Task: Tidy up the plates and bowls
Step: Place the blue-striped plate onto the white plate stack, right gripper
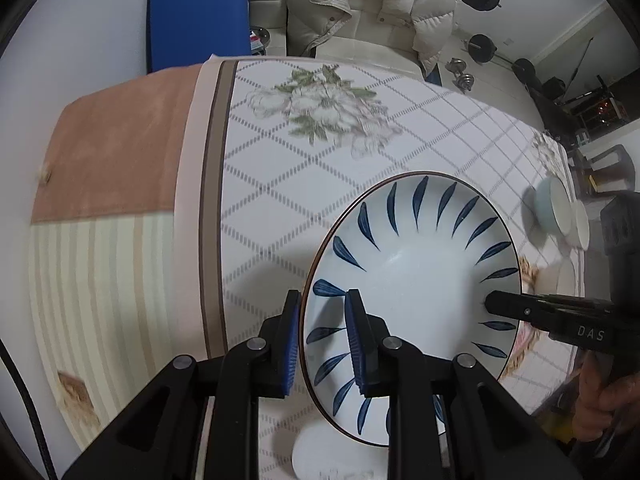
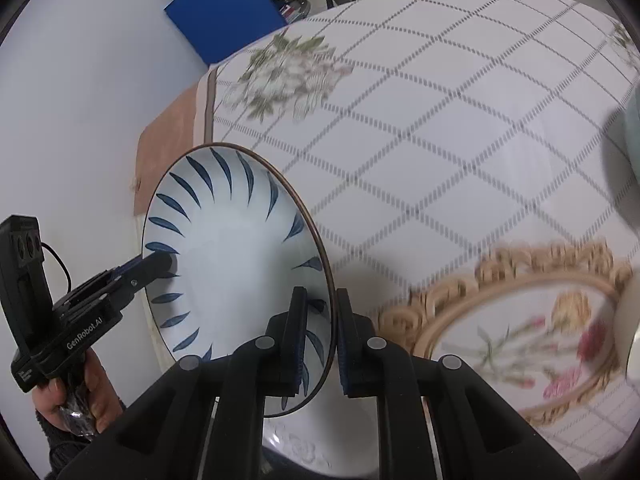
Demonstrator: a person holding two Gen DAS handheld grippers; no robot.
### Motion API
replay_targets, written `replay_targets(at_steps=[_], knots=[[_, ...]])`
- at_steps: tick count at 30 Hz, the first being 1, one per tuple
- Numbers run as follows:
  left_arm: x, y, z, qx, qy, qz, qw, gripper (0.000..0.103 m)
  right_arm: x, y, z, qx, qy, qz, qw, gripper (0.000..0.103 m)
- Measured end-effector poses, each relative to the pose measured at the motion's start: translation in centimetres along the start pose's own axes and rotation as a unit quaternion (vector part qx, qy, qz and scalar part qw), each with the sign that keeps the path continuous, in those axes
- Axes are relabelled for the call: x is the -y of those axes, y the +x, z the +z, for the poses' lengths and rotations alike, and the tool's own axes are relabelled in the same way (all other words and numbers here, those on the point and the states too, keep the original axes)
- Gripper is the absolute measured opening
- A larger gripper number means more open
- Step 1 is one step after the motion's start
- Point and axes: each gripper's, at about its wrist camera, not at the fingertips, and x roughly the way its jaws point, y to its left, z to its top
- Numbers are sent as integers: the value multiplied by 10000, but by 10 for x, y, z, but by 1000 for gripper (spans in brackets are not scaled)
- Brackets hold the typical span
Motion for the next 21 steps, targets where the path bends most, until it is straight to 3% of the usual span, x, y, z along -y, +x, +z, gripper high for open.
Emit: replay_targets(at_steps=[9, 21], knots=[[0, 3, -80, -231, -217, -83, 9995, 19, 17, 10, -87, -219, 67, 2, 9997, 15], [-1, 41, -148, -770, -318, -137, 9964, 19, 44, 41, -150, -602, 141, -227, 9978, 15]])
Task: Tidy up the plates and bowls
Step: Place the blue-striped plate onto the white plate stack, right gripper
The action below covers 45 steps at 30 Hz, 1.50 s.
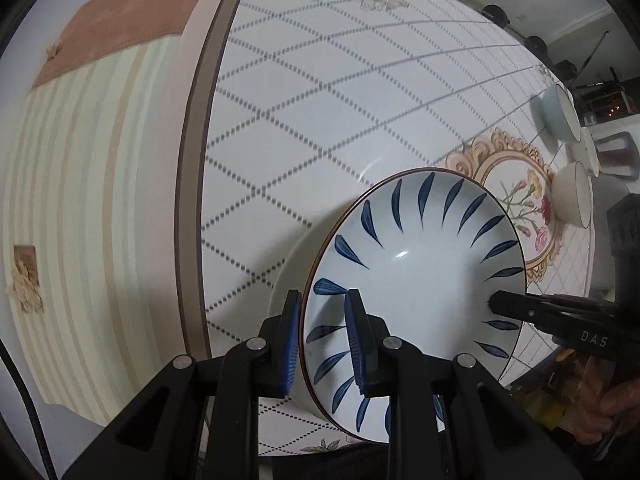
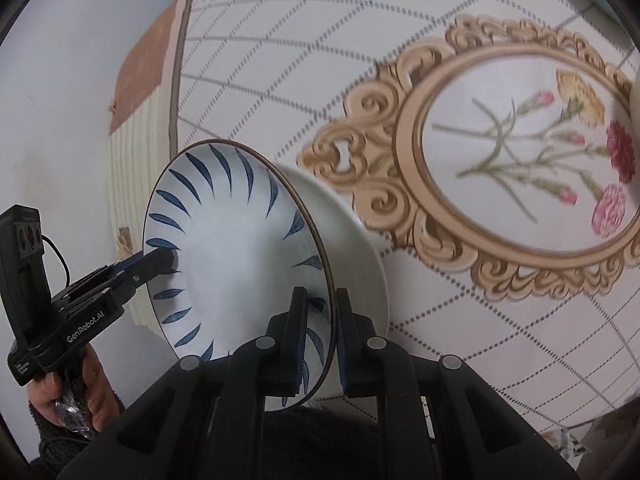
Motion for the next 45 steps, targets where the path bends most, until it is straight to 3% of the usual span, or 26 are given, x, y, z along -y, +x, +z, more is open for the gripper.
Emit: replay_targets(at_steps=[35, 41, 45], knots=[[21, 41, -18, -360, 66, 737, 9966, 19, -19, 38, -8, -11, -238, -849, 9961, 15], [24, 40, -18, -402, 14, 867, 9954, 19, -29, 40, -6, -2, -198, -1086, 9939, 17], [25, 32, -17, -371, -98, 995, 9943, 20, -41, 42, -8, -14, -163, -1302, 9913, 25]])
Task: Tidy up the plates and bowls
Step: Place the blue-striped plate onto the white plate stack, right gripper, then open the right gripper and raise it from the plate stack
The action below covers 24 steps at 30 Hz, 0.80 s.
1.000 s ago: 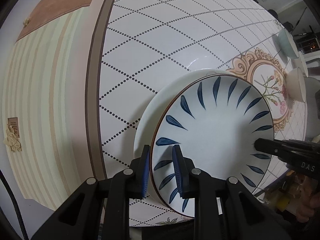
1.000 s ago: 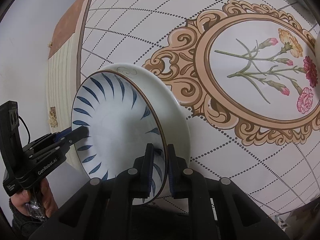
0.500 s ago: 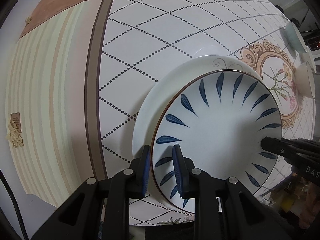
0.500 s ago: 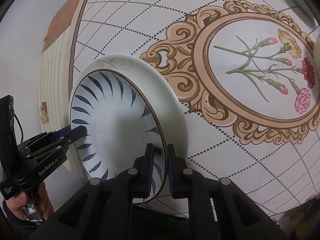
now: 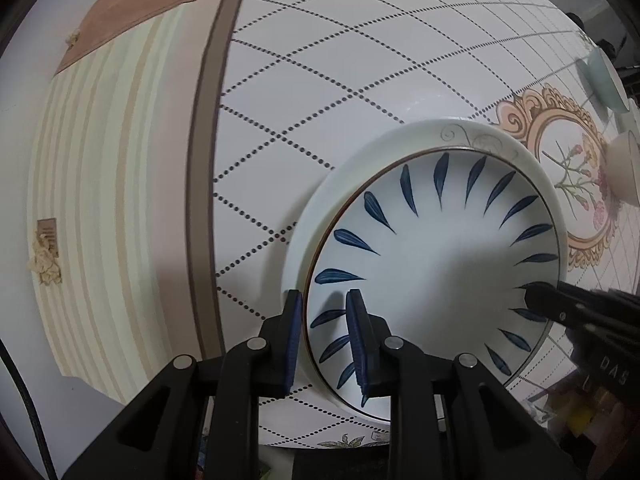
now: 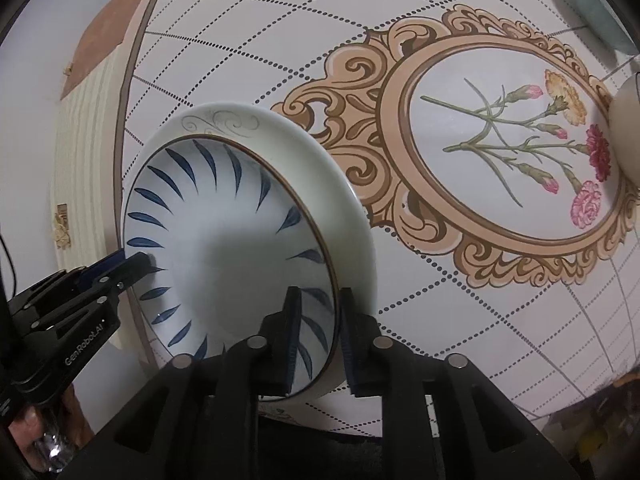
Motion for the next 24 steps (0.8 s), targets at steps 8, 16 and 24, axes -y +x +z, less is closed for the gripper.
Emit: replay_targets(at_steps=[8, 16, 24], knots=[[6, -27, -5, 157, -95, 143, 9997, 26, -23, -19, -11, 233, -200, -399, 9987, 71], [14, -90, -35, 839, 3, 315, 9960, 83, -39, -80, -46, 880, -466, -673, 9928, 103], [9, -159, -57, 1490, 42, 233, 9885, 97, -27, -152, -85, 1440, -291, -697, 9867, 103]])
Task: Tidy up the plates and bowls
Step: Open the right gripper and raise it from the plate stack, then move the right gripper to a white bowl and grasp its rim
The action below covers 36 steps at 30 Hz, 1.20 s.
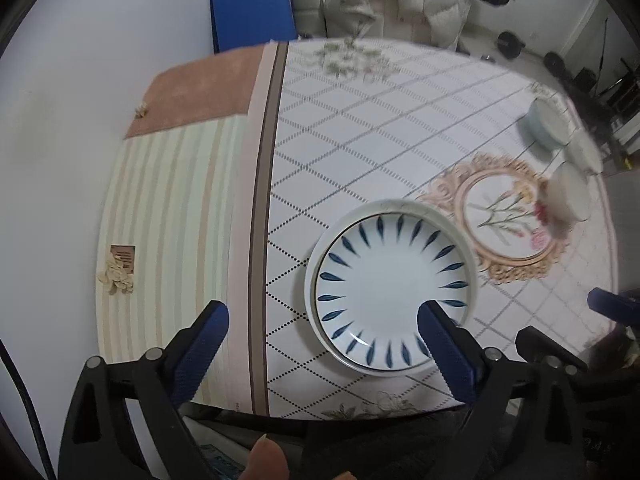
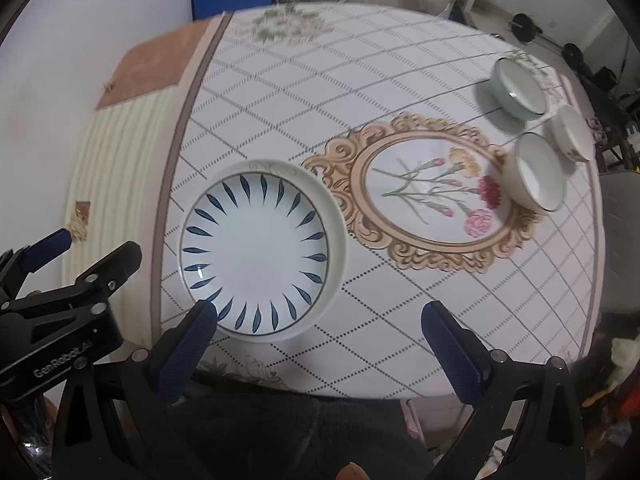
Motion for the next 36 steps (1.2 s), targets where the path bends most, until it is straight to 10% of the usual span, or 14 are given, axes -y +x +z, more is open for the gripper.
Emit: replay_targets(at_steps=[24, 29, 36], knots=[[17, -78, -13, 501, -175, -200, 9984, 99, 18, -93, -24, 702, 51, 163, 9974, 103], [51, -70, 21, 844, 202, 145, 9961, 99, 73, -82, -6, 1022, 528, 431, 9924, 103], [154, -17, 100, 878, 760, -438, 9923, 99, 226, -40, 41, 1172, 1601, 227, 9799, 103]])
